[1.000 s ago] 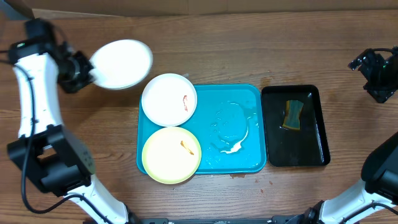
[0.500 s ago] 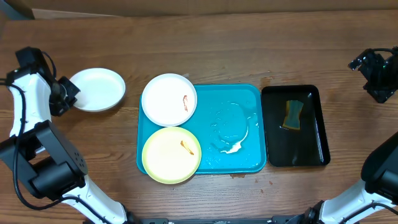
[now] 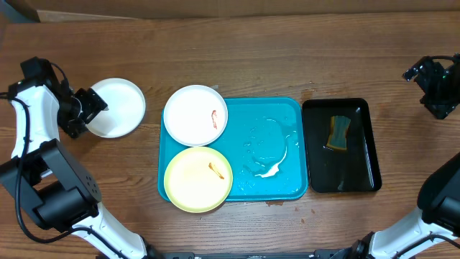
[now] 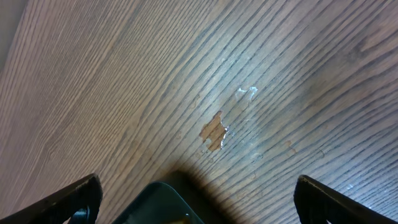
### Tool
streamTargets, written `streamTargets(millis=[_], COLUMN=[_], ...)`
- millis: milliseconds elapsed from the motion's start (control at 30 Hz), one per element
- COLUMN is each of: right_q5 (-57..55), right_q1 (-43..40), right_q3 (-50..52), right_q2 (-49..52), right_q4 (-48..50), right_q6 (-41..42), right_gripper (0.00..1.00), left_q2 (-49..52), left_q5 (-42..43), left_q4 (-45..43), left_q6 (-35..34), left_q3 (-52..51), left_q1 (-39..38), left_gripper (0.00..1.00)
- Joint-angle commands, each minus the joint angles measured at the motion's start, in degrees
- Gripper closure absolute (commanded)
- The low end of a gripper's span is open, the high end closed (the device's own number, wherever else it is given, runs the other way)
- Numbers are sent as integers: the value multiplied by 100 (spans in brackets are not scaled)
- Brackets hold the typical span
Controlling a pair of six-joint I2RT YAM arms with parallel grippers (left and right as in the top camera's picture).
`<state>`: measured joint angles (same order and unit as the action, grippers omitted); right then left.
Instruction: Clean dirty plates on tray and stack at the side
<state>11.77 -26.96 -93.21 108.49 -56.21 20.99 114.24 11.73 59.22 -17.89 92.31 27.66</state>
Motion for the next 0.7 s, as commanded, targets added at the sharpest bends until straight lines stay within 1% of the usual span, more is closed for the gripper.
streamTargets(millis=[0, 67, 167, 200, 267, 400, 500, 633, 667], right_q5=[-13, -13, -13, -13, -13, -13, -13, -13, -13], right_q1=[-7, -7, -7, -7, -7, -7, -7, -7, -7], right_q3=[-83, -83, -83, -83, -83, -83, -83, -83, -83], right_q2=[-131, -131, -131, -131, -131, -131, -131, -131, -131], right_q4=[22, 22, 22, 22, 22, 22, 22, 22, 22], right_q6=[46, 48, 46, 46, 48, 46, 48, 46, 48], right_gripper=[0, 0, 0, 0, 0, 0, 0, 0, 0], left_q2=[-238, -433, -787, -901, -1117, -1370, -1390, -1384, -1384], left_q5=[1119, 1338, 1331, 1322, 1106, 522, 442, 426, 382], left_q4=[337, 588, 949, 1051, 1272, 1694, 1996, 1952, 1882], left_q6=[605, 728, 831, 905, 909, 846, 841, 774, 710], left_q3=[376, 396, 396, 396, 396, 393, 382, 227, 201], left_q1=[-157, -302, -601, -721, -1021, -1705, -2225, -2935, -3080], left_gripper=[26, 27, 27, 31, 33, 33, 33, 32, 30])
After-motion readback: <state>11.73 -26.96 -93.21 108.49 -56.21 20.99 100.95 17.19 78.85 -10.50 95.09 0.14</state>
